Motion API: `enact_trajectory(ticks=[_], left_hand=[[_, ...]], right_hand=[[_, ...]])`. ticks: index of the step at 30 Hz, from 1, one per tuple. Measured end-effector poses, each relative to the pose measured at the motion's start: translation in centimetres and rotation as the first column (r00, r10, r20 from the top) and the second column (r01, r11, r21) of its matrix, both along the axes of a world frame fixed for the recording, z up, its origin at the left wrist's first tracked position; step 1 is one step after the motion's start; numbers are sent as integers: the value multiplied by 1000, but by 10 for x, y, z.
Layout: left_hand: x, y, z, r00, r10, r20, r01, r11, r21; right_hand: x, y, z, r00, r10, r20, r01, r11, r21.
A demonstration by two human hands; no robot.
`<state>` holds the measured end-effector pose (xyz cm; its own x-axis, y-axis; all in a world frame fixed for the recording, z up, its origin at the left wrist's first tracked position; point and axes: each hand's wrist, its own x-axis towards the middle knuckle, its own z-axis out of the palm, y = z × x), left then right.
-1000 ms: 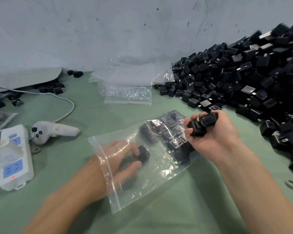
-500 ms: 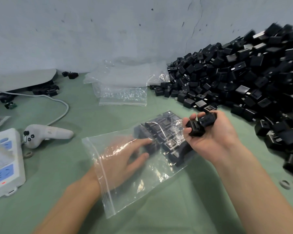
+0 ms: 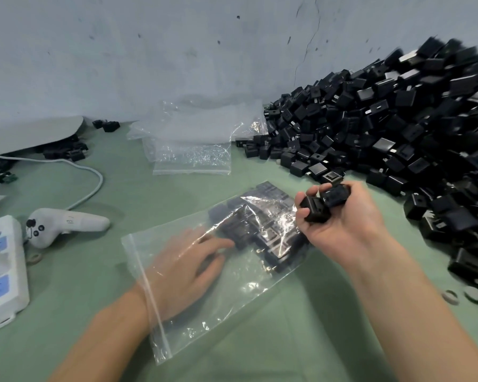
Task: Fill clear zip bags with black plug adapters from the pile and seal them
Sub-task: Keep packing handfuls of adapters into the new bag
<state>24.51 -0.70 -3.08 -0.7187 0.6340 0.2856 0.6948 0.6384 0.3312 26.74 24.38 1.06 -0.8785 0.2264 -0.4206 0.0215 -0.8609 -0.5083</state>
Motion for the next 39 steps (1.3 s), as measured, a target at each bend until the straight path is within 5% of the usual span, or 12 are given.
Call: enact_trajectory(ticks=[6,10,15,17,19,23,31,35,39], left_hand=[[1,-11,-1,1000,-9,-16,9,999,41],[7,-53,-5,981,186,56,-192,974,123],[17,-83,13,818,569,87,-539,704,462],[24,-72,27,820,560,117,-504,611,611],[34,-46,40,906,393,157,-388,625,677],[53,2,49,977,122,175,-203,789,580],[52,-13,39,984,170,59,-180,918,353],[48,-47,33,850,366,379,-517,715,470],[40,-96,26,603,517,607,-774,561,292]], right_hand=[[2,-3,2,998,30,-58,-27,998,51],[4,-7,8,988,67,-142,-45,987,154],[7,-26,16,966,215,-145,-139,902,409],[9,-36,16,940,310,-145,-182,810,557],[12,-46,16,897,416,-148,-205,689,696],[15,-65,15,821,559,-115,-214,488,846],[14,-82,9,687,726,10,-255,229,940],[14,-85,8,737,675,-16,-291,340,894],[10,-69,9,851,525,15,-271,415,869]])
